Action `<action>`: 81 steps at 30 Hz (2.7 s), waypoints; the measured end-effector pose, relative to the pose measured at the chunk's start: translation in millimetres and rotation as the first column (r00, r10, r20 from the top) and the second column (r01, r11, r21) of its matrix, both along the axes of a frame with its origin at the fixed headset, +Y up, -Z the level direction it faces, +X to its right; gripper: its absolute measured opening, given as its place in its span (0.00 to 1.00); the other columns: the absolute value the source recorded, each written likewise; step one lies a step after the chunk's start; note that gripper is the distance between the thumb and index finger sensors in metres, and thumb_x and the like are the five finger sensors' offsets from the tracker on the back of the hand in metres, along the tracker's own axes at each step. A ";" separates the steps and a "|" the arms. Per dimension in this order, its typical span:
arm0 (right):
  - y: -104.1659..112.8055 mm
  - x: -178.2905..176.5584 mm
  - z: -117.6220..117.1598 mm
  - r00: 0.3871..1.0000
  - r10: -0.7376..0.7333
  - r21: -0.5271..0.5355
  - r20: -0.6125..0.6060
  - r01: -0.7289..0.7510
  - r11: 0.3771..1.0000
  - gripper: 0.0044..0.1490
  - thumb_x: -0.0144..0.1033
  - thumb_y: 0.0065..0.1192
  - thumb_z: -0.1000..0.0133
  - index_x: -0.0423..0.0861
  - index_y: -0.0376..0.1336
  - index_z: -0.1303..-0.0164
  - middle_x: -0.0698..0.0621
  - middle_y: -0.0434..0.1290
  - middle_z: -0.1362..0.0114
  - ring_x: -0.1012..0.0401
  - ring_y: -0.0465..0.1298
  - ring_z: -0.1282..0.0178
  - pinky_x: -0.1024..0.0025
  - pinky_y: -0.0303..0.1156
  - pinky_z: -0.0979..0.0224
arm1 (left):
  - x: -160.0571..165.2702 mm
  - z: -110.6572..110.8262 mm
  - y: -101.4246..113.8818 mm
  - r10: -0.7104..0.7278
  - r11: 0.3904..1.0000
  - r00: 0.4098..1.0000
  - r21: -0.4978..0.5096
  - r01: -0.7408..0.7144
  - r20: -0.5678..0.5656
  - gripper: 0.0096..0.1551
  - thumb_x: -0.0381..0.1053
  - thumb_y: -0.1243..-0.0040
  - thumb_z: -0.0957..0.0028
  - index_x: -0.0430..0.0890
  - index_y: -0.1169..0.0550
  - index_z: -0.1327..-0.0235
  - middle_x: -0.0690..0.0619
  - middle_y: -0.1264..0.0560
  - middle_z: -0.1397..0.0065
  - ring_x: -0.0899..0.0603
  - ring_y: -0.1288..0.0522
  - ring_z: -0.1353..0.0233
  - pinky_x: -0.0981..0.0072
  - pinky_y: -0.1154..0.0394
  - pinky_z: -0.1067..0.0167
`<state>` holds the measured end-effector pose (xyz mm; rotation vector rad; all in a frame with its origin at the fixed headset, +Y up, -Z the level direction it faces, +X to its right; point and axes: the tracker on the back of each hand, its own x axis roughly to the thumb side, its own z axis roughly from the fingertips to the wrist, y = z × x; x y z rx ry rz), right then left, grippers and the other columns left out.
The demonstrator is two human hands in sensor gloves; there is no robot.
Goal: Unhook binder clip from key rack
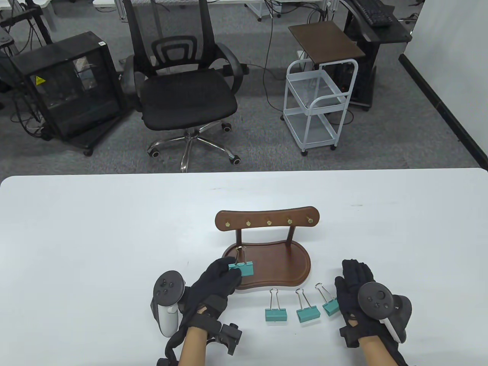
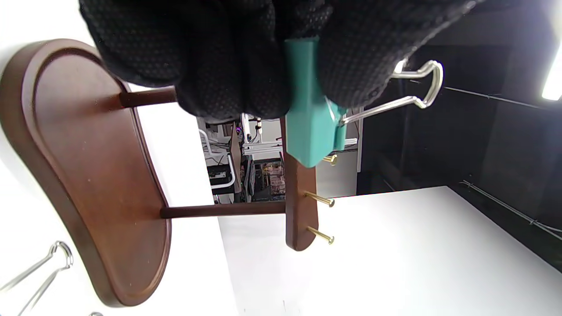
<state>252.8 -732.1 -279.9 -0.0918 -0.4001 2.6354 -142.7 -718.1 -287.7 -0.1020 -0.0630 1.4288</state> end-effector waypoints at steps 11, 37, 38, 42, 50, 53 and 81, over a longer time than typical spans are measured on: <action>0.0 -0.6 0.1 1.000 -0.003 -0.001 -0.004 0.003 1.000 0.38 0.54 0.51 0.53 0.47 0.59 0.34 0.42 0.64 0.26 0.43 0.61 0.27 0.48 0.63 0.29 | 6.6 7.1 9.9 -0.488 0.862 0.872 -0.145 0.486 0.023 0.25 0.62 0.38 0.43 0.50 0.16 0.39 0.45 0.13 0.45 0.39 0.15 0.48 0.43 0.21 0.50; 1.4 0.6 -0.8 0.999 -0.039 0.016 -0.008 0.040 0.999 0.38 0.54 0.51 0.52 0.47 0.59 0.34 0.42 0.64 0.26 0.43 0.61 0.27 0.48 0.63 0.29 | 52.5 -1.1 -22.7 -0.824 0.429 0.489 -0.249 0.868 0.286 0.25 0.61 0.43 0.39 0.47 0.14 0.44 0.46 0.11 0.54 0.41 0.14 0.57 0.45 0.21 0.57; 1.5 0.7 -0.8 0.999 -0.041 0.016 -0.008 0.041 0.999 0.38 0.54 0.51 0.53 0.47 0.59 0.34 0.42 0.64 0.26 0.43 0.61 0.27 0.48 0.63 0.29 | 53.8 -1.6 -23.6 -0.827 0.421 0.482 -0.248 0.872 0.289 0.25 0.61 0.44 0.39 0.47 0.14 0.44 0.46 0.11 0.54 0.41 0.14 0.57 0.45 0.21 0.57; 1.5 0.8 -0.9 0.999 -0.040 0.016 -0.008 0.040 0.999 0.38 0.54 0.51 0.53 0.47 0.59 0.34 0.42 0.64 0.26 0.43 0.61 0.27 0.48 0.63 0.29 | 56.9 -2.8 -26.4 -0.839 0.392 0.455 -0.250 0.885 0.297 0.25 0.61 0.44 0.39 0.47 0.14 0.44 0.46 0.11 0.55 0.42 0.14 0.57 0.45 0.21 0.58; 1.6 0.6 -1.0 0.999 -0.039 0.014 -0.009 0.039 0.999 0.38 0.54 0.51 0.53 0.47 0.59 0.34 0.42 0.64 0.26 0.43 0.61 0.27 0.48 0.63 0.29 | 62.1 -1.8 -26.9 -0.887 0.304 0.363 -0.233 0.924 0.285 0.25 0.62 0.45 0.39 0.48 0.14 0.45 0.47 0.12 0.56 0.42 0.15 0.58 0.45 0.21 0.58; 1.6 0.7 -1.0 0.999 -0.040 0.015 -0.010 0.040 0.999 0.38 0.54 0.51 0.53 0.47 0.59 0.34 0.42 0.64 0.26 0.43 0.61 0.27 0.49 0.63 0.29 | 66.8 -0.4 -25.8 -0.924 0.230 0.282 -0.214 0.949 0.256 0.25 0.63 0.45 0.39 0.49 0.14 0.46 0.48 0.12 0.56 0.42 0.15 0.59 0.45 0.21 0.58; 2.5 2.3 -0.9 0.996 -0.089 0.012 -0.017 0.089 0.996 0.38 0.54 0.51 0.53 0.47 0.59 0.34 0.42 0.64 0.26 0.43 0.61 0.27 0.48 0.63 0.29 | 59.6 4.4 -6.3 -0.985 0.171 0.174 -0.149 0.974 0.007 0.27 0.65 0.45 0.41 0.51 0.19 0.39 0.49 0.16 0.44 0.40 0.18 0.46 0.44 0.23 0.49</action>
